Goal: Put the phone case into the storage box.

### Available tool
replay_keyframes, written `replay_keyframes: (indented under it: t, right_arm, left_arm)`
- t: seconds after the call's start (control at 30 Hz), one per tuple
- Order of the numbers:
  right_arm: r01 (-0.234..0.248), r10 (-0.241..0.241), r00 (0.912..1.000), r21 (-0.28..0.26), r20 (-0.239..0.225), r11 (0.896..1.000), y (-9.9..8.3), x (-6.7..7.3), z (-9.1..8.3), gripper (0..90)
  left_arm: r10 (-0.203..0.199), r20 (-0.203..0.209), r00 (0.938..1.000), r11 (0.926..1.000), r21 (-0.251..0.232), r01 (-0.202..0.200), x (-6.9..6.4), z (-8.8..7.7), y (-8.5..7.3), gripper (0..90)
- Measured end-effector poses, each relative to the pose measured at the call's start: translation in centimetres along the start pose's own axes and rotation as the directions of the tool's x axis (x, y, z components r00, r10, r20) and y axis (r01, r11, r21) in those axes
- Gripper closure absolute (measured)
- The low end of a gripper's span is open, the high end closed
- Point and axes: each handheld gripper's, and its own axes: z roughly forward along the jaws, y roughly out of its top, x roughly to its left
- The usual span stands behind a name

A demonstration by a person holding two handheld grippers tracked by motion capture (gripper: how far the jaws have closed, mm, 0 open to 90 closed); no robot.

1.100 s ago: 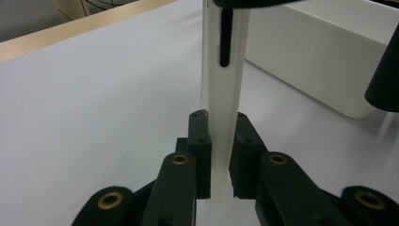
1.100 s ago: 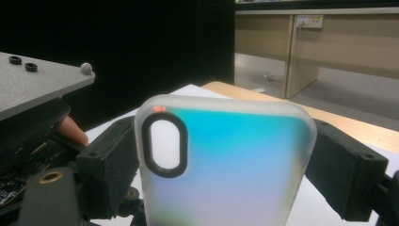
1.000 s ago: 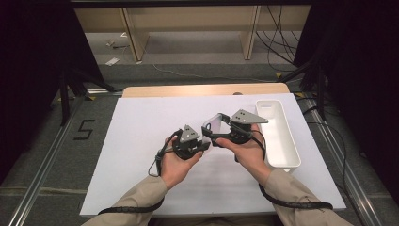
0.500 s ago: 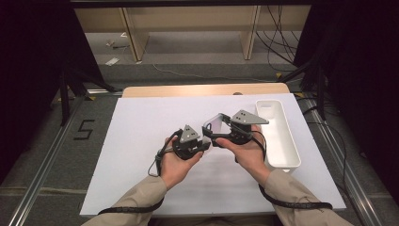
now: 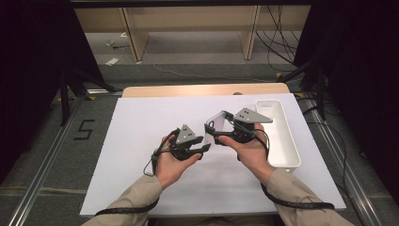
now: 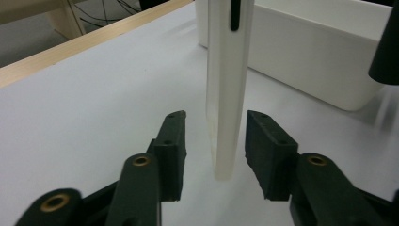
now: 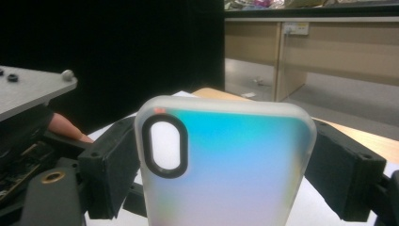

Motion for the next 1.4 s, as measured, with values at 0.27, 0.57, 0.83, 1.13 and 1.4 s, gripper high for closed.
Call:
replay_keyframes:
  t: [0.27, 0.57, 0.83, 1.13, 1.4]
  right_arm:
    - [-0.004, 0.005, 0.9996, -0.020, 0.028, 1.000, 0.7, -0.8, -0.9, 18.1]
    - [-0.014, 0.016, 0.9983, -0.043, 0.056, 0.999, 1.3, -1.9, -1.6, 18.1]
    - [-0.014, 0.018, 0.9959, -0.053, 0.088, 0.998, 1.9, -2.9, -2.3, 18.1]
    - [-0.018, 0.026, 0.9926, -0.066, 0.119, 0.998, 2.4, -3.7, -2.9, 18.1]
    - [-0.026, 0.036, 0.9896, -0.073, 0.139, 0.997, 2.7, -4.6, -3.6, 18.1]
  left_arm:
    - [0.044, 0.029, 0.9986, 0.9988, 0.020, -0.045, 0.6, -0.8, -0.2, 29.7]
    - [0.065, 0.022, 0.9976, 0.9960, 0.060, -0.066, 1.6, -1.9, -0.8, 5.1]
    - [0.075, 0.016, 0.9970, 0.9957, 0.053, -0.076, 2.8, -2.9, -1.3, 0.0]
    - [0.069, 0.015, 0.9975, 0.9973, 0.023, -0.070, 3.9, -4.1, -1.9, 0.0]
    - [0.069, 0.001, 0.9976, 0.9975, 0.014, -0.069, 4.5, -4.8, -2.6, 0.0]
